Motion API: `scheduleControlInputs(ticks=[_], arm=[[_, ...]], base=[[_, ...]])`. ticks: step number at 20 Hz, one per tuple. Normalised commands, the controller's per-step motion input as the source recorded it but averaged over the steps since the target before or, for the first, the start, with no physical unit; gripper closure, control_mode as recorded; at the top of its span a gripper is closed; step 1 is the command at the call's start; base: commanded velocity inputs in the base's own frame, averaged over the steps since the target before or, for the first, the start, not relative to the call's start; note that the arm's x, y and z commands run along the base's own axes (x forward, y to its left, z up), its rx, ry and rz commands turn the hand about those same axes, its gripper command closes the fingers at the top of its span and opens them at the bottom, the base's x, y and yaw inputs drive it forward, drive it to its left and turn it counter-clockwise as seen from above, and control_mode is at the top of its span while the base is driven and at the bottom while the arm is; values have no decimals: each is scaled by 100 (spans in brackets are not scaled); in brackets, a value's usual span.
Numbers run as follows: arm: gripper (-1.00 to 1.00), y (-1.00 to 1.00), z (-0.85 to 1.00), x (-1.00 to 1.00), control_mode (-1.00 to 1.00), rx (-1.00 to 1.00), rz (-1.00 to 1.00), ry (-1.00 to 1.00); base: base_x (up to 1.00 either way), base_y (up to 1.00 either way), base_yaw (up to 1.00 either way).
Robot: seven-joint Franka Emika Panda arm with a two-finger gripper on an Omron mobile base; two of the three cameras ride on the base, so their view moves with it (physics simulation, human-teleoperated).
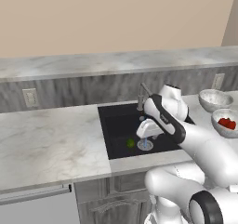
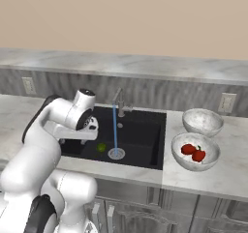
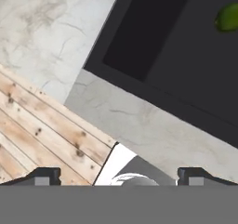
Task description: Pick the bell peppers from the sink and place them in one bowl. Place the lime in the other bowl. Then turn off the sink faucet.
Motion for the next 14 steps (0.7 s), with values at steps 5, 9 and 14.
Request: scheduleControlInputs(ticks=[5, 9, 14], arm=[[-100, -2, -14, 41, -100, 0, -15, -6], [-100, -12, -16, 53, -100, 0, -17, -6], [-100, -20, -15, 51, -100, 0, -16, -1]], base=[[0, 0, 0], [0, 0, 0], [0, 0, 0]])
